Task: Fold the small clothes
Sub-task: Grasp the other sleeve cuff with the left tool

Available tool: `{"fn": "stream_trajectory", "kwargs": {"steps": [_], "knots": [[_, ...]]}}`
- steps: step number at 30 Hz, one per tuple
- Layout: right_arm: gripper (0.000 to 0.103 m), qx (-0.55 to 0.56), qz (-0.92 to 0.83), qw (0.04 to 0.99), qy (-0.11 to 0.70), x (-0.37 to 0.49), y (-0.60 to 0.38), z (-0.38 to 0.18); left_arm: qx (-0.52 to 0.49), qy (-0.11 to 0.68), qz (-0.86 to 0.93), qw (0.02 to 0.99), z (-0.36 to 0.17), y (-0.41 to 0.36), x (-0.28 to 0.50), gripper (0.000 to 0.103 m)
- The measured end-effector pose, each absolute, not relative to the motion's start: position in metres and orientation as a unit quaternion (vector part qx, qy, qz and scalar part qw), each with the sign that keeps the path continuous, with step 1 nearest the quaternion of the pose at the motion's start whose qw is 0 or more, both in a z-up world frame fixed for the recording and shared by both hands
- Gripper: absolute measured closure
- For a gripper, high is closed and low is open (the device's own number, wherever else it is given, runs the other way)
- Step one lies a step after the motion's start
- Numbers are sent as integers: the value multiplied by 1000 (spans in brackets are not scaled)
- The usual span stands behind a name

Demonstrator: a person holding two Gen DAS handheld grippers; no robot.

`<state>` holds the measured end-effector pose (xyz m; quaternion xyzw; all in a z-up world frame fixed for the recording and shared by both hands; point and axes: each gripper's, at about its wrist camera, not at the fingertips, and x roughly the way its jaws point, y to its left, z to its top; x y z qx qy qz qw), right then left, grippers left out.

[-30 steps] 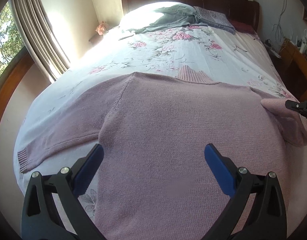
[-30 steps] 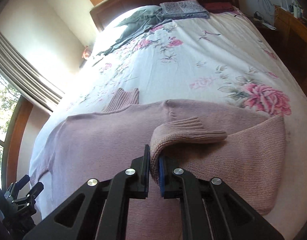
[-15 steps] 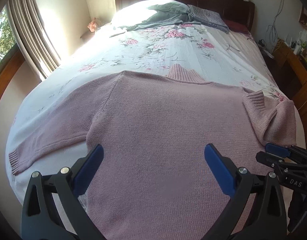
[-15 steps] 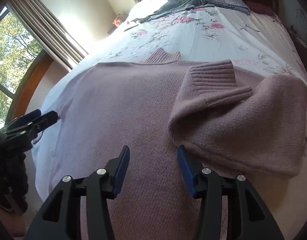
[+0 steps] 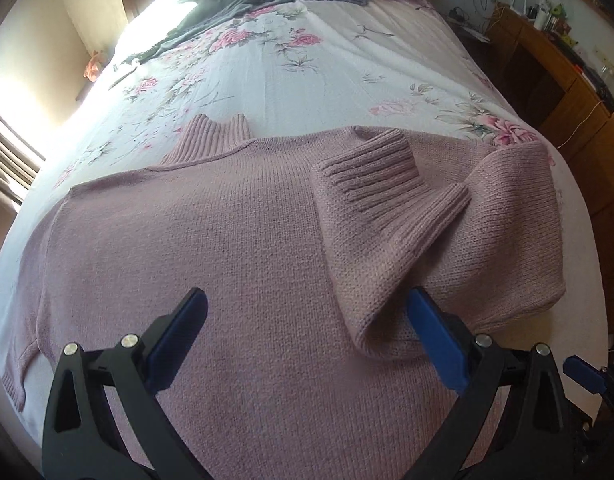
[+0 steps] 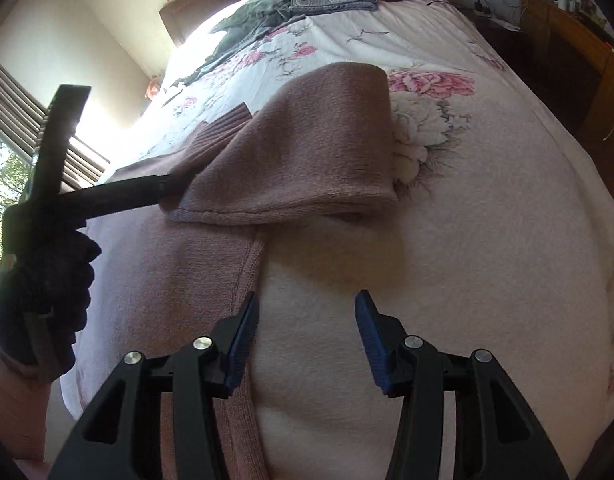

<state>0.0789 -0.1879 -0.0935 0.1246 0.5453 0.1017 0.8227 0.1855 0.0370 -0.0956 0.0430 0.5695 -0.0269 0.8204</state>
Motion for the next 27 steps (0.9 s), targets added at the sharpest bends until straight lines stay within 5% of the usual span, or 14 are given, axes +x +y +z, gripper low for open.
{"fn": "stream_trajectory", "kwargs": {"steps": [1,2,4,5,6,17,27], "knots": [[52,126,99,824,544,76,-192,-93,41,571,-26,819,-99,35,189,15],[52,128,97,824,543,73,-196,-94,32,573,-32,818,-101,33,193,41],[52,133,92,824,543,72,-202,-95,-8,581,-56,812,-102,38,197,60],[52,133,89,824,544,72,-205,-96,-23,578,-69,813,-100,39,197,83],[52,134,87,824,544,74,-206,-97,-33,575,-79,814,-99,40,198,92],[51,117,114,828,536,96,-181,-90,-139,448,20,883,-39,153,176,95],[50,190,122,790,569,180,-151,-113,-190,500,55,843,-99,236,175,89]]}}
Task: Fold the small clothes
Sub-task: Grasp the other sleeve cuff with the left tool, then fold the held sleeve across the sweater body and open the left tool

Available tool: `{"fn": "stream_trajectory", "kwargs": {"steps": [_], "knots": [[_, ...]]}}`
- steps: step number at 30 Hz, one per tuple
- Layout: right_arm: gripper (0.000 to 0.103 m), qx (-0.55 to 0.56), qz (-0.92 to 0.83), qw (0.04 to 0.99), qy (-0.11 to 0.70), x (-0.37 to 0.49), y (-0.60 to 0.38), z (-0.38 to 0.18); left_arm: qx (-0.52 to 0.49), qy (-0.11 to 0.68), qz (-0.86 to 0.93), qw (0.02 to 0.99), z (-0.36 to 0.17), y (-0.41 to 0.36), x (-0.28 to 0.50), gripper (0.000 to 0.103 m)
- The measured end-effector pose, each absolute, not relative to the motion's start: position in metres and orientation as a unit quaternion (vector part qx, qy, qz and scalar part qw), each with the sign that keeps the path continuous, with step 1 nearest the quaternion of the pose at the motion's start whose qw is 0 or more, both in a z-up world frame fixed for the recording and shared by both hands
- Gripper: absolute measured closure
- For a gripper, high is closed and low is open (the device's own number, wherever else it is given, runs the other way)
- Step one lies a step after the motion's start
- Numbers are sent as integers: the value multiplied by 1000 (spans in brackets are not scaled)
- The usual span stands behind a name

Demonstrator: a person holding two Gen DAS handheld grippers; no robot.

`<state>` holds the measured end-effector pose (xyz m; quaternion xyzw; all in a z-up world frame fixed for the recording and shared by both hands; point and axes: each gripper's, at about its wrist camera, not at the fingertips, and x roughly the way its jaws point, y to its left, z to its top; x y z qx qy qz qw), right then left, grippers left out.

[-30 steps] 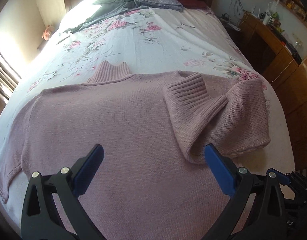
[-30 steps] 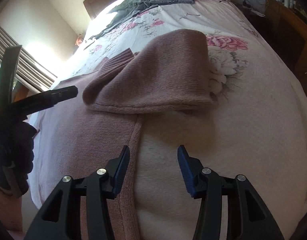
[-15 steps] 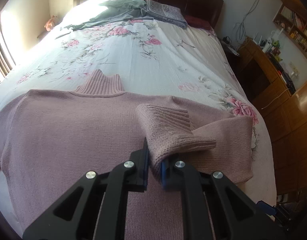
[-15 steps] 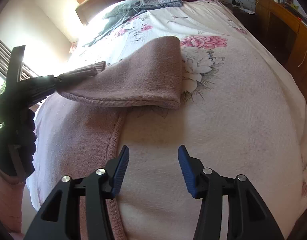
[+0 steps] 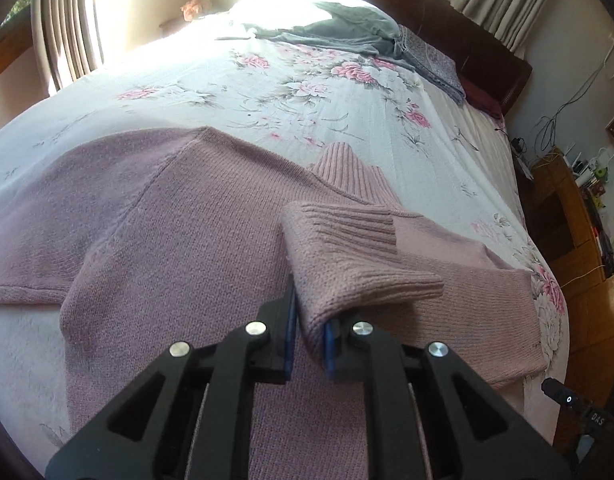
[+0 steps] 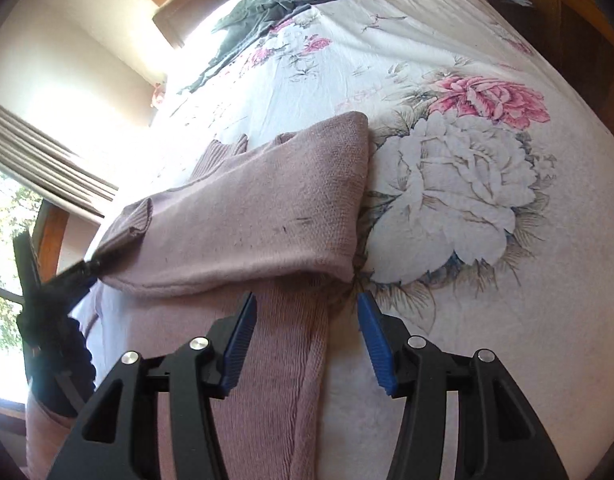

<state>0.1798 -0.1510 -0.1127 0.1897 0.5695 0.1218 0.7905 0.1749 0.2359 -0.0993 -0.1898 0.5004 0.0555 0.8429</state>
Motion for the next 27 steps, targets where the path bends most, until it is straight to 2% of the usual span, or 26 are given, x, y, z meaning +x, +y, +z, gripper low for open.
{"fn": "stream_trajectory", "kwargs": {"steps": [3,4,6,7,11,16,17,18,25,27], "knots": [[51,206,111,773,589,202,-147,-129,-184,499,64,845,-105,241,171,79],[55,193,104,770,599,206,-143,-134,-175,495,69,848,-103,241,172,76],[58,168,92,763,617,210,-135,-144,-155,485,83,857,-97,244,173,59],[59,162,90,763,619,209,-132,-146,-147,480,91,860,-93,247,175,56],[59,150,86,766,619,207,-129,-151,-144,484,103,857,-90,256,188,55],[59,154,87,762,623,201,-132,-156,-219,476,170,835,-95,289,173,54],[59,153,89,763,621,199,-133,-155,-215,479,179,832,-98,291,169,56],[59,150,88,764,621,199,-133,-154,-210,480,186,831,-99,295,165,53],[58,109,87,810,570,186,-113,-94,-200,427,202,858,-59,312,134,54],[56,97,101,818,557,186,-101,-80,-201,414,193,867,-48,312,131,49]]}}
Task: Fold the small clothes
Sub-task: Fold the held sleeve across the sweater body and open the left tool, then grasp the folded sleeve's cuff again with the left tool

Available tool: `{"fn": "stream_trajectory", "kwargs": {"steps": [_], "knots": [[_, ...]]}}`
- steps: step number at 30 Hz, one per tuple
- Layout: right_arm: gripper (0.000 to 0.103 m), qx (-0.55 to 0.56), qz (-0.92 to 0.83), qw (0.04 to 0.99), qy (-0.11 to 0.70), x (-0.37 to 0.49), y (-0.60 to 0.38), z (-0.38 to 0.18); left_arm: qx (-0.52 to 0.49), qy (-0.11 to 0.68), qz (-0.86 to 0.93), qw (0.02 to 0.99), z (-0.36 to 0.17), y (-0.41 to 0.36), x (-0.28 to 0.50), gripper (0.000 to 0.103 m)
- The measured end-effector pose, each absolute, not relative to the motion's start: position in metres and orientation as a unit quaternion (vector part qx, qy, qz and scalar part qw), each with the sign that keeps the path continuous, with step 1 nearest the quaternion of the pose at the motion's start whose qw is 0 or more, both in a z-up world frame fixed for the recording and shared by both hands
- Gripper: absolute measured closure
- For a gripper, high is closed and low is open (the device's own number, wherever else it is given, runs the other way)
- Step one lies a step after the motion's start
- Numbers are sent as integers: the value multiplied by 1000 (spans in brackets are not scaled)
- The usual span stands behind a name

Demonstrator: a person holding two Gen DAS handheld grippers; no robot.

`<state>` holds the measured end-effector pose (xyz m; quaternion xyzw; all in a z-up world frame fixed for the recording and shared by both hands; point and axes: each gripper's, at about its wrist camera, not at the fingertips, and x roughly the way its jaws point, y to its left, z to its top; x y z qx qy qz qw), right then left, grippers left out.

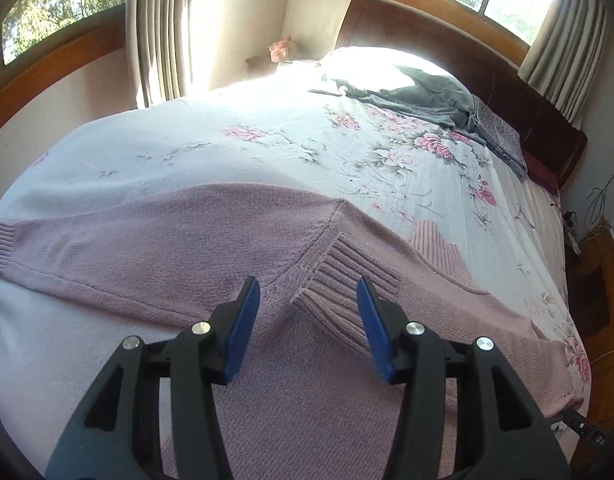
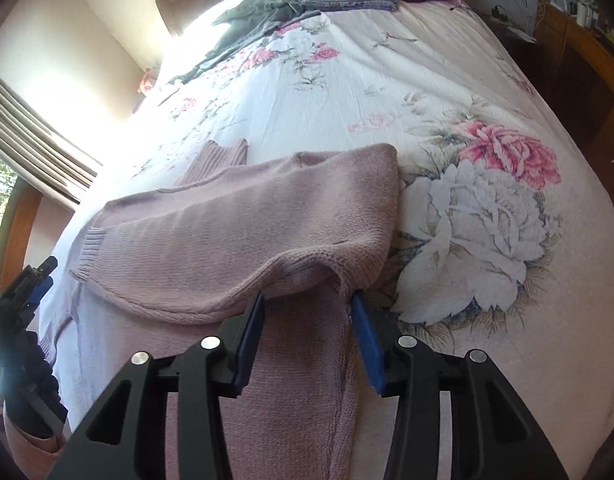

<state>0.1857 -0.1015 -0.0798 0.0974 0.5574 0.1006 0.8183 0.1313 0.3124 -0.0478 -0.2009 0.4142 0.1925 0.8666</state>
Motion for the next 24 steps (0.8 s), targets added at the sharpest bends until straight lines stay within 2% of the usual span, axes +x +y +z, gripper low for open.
{"fn": "stream_trajectory", "kwargs": {"steps": [4,8,11,14,19,24], "knots": [[57,75,98,820,558,188,-78,-78,-181,449,137,864,-59,297,151,47],[57,53,77,806,585,191,-62,-98,-151,512,114,838,-103,290,171,46],[51,79,71,788,607,192,-74,-123,-128,510,106,844,-111,289,172,41],[50,106,77,782,609,191,-82,-129,-141,511,92,843,-111,295,170,41],[50,94,69,805,581,177,-69,-95,-166,508,75,842,-92,315,151,41],[48,76,110,821,555,150,-30,-62,-217,493,102,836,-79,378,99,37]]}}
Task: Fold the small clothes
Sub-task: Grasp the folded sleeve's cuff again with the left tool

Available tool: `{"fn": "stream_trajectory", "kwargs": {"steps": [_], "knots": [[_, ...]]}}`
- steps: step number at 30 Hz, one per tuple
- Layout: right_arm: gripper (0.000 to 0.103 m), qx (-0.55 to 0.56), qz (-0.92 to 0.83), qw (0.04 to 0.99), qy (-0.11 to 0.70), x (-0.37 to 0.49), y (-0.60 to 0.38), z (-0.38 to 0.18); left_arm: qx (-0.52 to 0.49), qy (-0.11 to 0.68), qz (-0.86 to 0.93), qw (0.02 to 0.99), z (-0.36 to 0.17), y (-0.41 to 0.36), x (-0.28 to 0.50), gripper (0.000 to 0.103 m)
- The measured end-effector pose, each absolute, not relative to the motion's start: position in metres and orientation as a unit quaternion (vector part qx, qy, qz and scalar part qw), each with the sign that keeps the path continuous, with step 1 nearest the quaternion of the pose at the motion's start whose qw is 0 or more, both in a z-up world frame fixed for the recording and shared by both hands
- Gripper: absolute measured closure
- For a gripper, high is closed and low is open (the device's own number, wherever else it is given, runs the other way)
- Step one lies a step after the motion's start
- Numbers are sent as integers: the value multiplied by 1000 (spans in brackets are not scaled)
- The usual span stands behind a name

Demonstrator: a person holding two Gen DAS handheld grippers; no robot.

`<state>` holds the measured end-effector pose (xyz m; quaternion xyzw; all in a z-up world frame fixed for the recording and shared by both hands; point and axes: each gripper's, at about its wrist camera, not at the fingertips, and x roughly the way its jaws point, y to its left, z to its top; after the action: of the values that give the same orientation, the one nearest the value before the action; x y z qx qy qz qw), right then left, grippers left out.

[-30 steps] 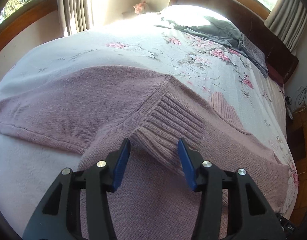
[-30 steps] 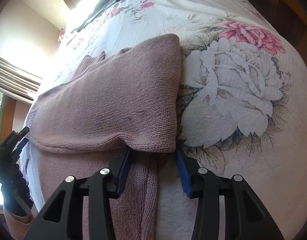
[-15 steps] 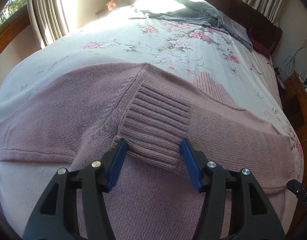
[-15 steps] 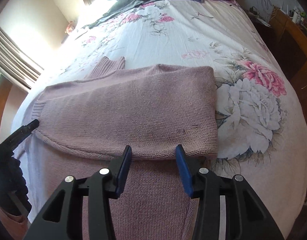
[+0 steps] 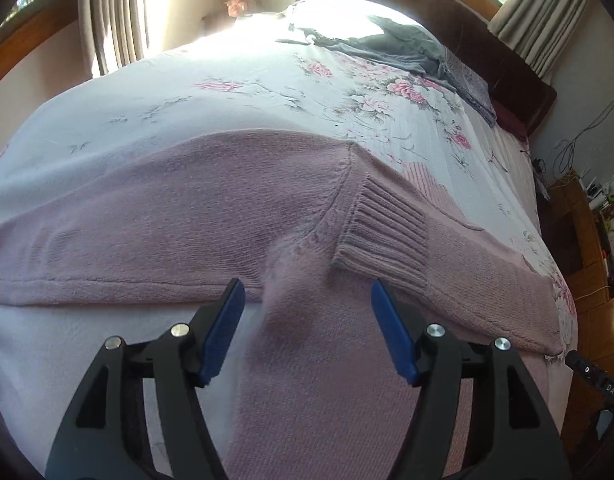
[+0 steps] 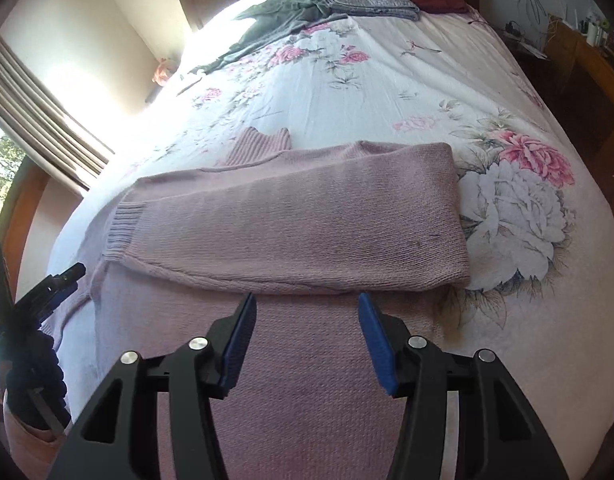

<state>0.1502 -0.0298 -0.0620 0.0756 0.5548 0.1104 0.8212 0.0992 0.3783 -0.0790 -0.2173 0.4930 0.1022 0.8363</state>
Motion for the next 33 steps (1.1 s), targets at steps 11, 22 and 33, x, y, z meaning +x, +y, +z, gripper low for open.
{"fn": "stream_trajectory", "kwargs": {"steps": [11,22,33], "knots": [[44,41,154,792,590,118,68,-92,-349,477,224,775,-114,567,-41,36],[35,10,115,811,573,108,89,-100,-534,359,273,715,-171,701,-100,40],[34,-4,96,813,574,110,96,-105,-547,303,310,716,-162,754,-111,61]]}}
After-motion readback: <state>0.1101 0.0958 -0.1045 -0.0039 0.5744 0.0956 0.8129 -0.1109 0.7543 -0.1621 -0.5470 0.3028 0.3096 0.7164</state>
